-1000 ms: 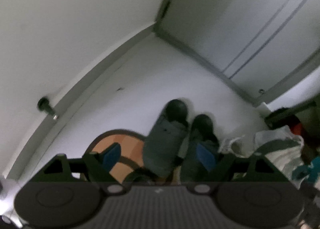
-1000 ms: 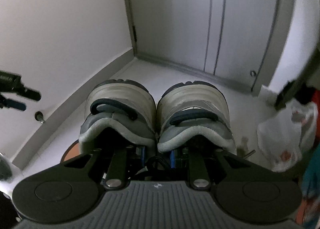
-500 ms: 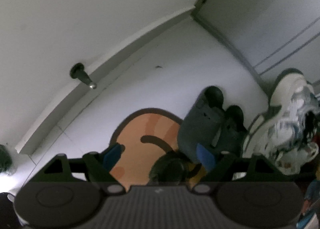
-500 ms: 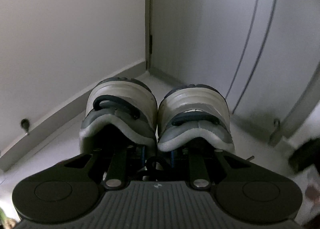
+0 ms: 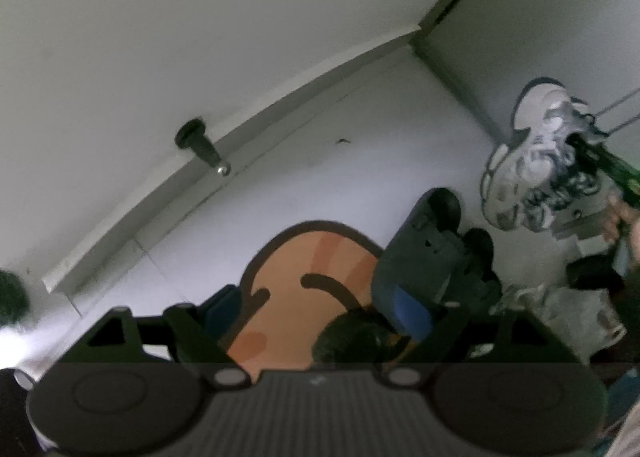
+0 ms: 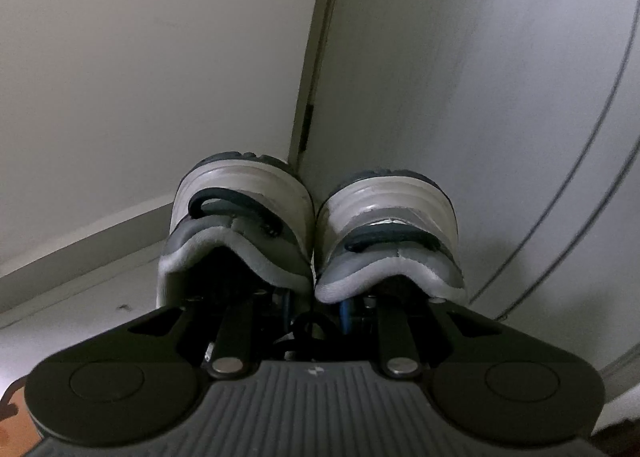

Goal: Organize scattered shoes
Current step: 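Lift the grey-and-white sneakers with the right tool toward the door corner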

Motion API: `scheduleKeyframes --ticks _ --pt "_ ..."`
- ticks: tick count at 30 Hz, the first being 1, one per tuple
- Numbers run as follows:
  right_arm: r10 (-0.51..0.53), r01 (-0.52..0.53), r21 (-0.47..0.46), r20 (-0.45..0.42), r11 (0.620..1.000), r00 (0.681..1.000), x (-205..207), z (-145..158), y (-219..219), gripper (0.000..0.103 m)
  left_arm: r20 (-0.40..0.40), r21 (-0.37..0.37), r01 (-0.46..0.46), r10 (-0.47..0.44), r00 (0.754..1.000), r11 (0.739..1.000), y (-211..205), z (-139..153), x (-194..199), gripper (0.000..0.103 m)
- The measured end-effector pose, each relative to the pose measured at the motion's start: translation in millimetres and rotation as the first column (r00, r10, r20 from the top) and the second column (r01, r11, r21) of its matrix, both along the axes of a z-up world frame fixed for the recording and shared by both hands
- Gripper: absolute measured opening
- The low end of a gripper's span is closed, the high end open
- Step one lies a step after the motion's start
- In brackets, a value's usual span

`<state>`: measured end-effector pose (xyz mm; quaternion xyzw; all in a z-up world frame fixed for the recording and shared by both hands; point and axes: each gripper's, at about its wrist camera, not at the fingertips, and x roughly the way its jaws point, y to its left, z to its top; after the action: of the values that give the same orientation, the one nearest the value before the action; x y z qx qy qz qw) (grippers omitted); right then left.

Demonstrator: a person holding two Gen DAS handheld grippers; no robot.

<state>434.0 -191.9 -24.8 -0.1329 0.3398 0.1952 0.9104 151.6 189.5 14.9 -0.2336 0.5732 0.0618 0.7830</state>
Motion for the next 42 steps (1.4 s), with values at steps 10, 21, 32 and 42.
scheduleKeyframes --ticks 10,21,32,42 --pt "0.168 -0.17 -0.171 -0.028 0.97 0.985 42.5 -56.9 65.8 0.024 -0.02 -0.03 -0.044 0.043 0.999 0.999 18.5 -4.1 -14.8 0.086" --pt "0.306 -0.326 -0.312 -0.113 0.892 0.945 67.9 -109.6 166.3 0.024 -0.01 -0.031 -0.02 0.02 1.0 0.999 31.1 10.8 -22.9 0.086" --pt "0.405 -0.451 -0.465 -0.201 0.762 0.892 95.5 -153.7 284.3 0.026 0.001 -0.051 -0.013 0.013 1.0 0.999 43.7 18.3 -17.1 0.086" --pt "0.336 -0.411 -0.531 -0.237 0.741 0.911 106.8 -171.1 317.8 0.026 -0.002 -0.121 -0.074 0.074 0.997 0.99 59.1 17.4 -15.7 0.086"
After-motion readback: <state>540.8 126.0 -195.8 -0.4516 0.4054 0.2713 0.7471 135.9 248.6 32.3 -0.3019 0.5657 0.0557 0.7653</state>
